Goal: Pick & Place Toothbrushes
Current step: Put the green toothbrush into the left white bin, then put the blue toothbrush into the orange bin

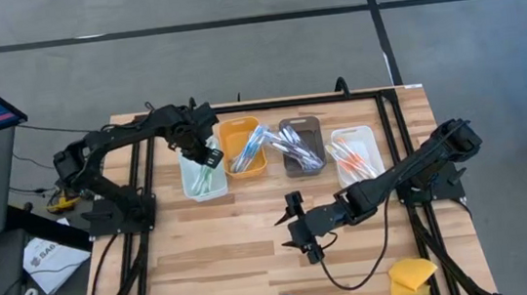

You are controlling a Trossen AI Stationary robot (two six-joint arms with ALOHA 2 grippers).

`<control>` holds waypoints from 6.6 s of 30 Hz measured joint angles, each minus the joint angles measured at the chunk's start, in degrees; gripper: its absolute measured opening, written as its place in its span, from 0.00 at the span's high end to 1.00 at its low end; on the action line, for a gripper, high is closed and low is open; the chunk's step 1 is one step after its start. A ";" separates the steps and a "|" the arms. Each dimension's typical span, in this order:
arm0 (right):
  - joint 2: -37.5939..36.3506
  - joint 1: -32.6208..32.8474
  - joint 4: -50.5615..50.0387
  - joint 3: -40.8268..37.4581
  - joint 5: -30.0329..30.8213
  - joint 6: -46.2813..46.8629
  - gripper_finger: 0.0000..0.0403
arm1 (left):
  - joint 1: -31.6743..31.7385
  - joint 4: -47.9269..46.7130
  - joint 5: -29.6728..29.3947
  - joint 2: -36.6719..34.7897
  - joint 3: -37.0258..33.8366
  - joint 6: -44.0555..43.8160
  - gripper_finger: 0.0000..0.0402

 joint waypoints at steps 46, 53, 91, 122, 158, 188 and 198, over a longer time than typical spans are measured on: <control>0.00 15.44 -16.46 11.53 -9.56 17.30 0.47 | -36.96 48.73 6.15 -36.25 -23.32 -1.16 0.69; 0.02 14.95 -27.76 12.90 -5.66 28.43 0.52 | -41.07 56.94 6.11 -36.15 -29.22 -3.26 0.70; 36.59 13.91 -52.60 46.67 -15.08 55.58 0.46 | -42.92 61.06 5.85 -36.17 -37.08 -3.65 0.70; 38.21 15.14 -38.90 39.14 -12.84 62.12 0.51 | -53.86 61.04 5.87 -36.17 -37.07 -4.22 0.70; 38.51 11.13 -52.73 46.21 -8.81 63.66 0.98 | -56.50 93.29 -6.44 -36.15 -53.71 4.59 0.70; 35.62 4.16 -66.63 70.44 45.26 28.62 0.99 | -43.59 115.25 -7.23 -26.99 -48.56 43.79 0.70; 33.23 -0.41 -65.76 70.56 46.93 18.20 0.99 | -43.52 118.61 -8.91 -26.23 -47.30 53.00 0.70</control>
